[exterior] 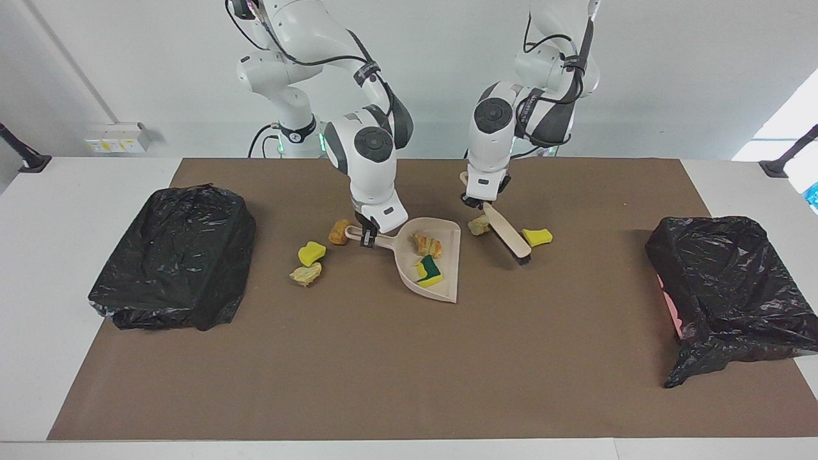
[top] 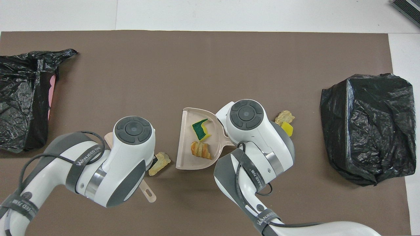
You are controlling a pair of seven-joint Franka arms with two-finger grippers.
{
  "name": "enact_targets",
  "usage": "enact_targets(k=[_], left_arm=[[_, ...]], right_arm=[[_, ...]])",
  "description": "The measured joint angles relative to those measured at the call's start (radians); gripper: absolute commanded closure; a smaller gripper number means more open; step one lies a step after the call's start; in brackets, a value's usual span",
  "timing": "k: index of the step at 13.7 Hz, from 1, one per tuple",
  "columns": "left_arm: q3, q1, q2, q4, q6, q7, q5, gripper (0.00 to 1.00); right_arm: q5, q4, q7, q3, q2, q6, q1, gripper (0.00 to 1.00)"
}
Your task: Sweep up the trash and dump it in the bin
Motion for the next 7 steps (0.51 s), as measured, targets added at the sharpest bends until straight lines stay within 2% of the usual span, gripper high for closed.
enact_targets(k=[3, 7], left_arm=[[0.002, 0.047, -0.031, -0.08, 0.009, 0.084, 0.001, 1.0], [-0.001, 0.061, -0.137, -0.278, 0.185, 0.184, 0.001, 1.0]], right_arm=[[0.0, 0.013, 0.0, -0.002, 0.0, -0.037, -0.001, 1.0], [0.0, 0.011, 0.035, 0.0, -0.002, -0.051, 0.005, 1.0]])
